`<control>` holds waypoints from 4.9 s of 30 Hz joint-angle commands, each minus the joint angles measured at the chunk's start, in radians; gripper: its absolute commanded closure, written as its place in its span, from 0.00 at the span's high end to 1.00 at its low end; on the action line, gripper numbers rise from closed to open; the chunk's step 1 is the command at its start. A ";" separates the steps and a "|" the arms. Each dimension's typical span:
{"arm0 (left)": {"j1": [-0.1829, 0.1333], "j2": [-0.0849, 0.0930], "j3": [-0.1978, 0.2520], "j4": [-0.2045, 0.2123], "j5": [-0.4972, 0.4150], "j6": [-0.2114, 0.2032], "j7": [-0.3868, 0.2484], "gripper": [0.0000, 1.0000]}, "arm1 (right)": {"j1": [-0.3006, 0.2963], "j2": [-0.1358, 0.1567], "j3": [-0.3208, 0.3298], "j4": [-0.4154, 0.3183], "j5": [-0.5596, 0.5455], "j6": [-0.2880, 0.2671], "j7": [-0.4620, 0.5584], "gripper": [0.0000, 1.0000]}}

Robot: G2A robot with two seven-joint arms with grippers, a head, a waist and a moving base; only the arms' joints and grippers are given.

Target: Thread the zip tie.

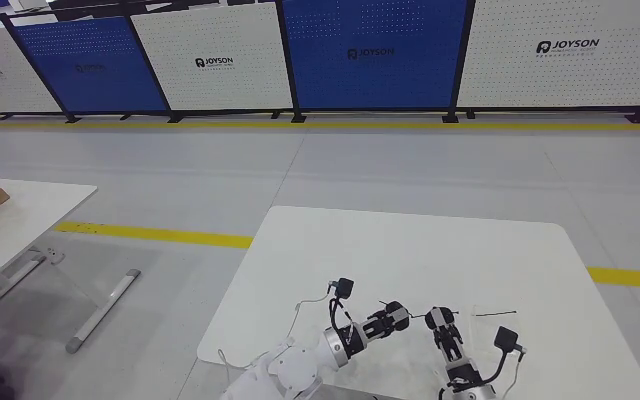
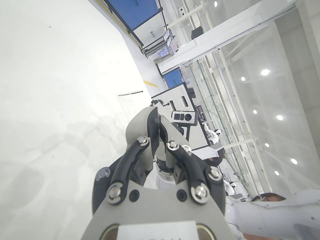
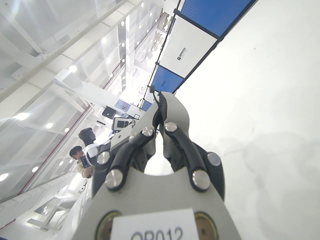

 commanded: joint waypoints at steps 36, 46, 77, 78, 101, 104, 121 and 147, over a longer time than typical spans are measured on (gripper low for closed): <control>0.000 -0.001 0.013 -0.004 0.055 0.028 0.065 0.00 | 0.014 0.003 -0.016 0.017 -0.017 0.000 0.003 0.11; -0.004 -0.003 0.020 -0.001 0.070 0.040 0.083 0.00 | 0.017 0.003 -0.016 0.022 -0.025 0.000 0.014 0.20; 0.009 -0.004 0.028 -0.024 0.126 0.062 0.119 0.10 | 0.008 0.010 -0.011 0.010 -0.026 0.000 0.015 0.00; 0.009 -0.004 0.028 -0.026 0.130 0.064 0.120 0.13 | 0.009 0.010 -0.012 0.011 -0.026 0.000 0.014 0.00; -0.023 -0.012 0.051 -0.012 0.152 0.128 0.113 0.23 | 0.017 0.010 -0.021 0.017 -0.042 0.000 0.016 0.00; -0.027 -0.014 0.053 -0.005 0.146 0.133 0.116 0.22 | 0.016 0.011 -0.021 0.017 -0.046 0.000 0.017 0.00; -0.022 -0.016 0.061 -0.014 0.168 0.134 0.125 0.00 | 0.018 0.014 -0.029 0.014 -0.049 0.000 0.023 0.00; -0.007 -0.017 0.062 -0.035 0.228 0.153 0.166 0.36 | 0.023 0.018 -0.026 0.017 -0.030 0.000 0.022 0.00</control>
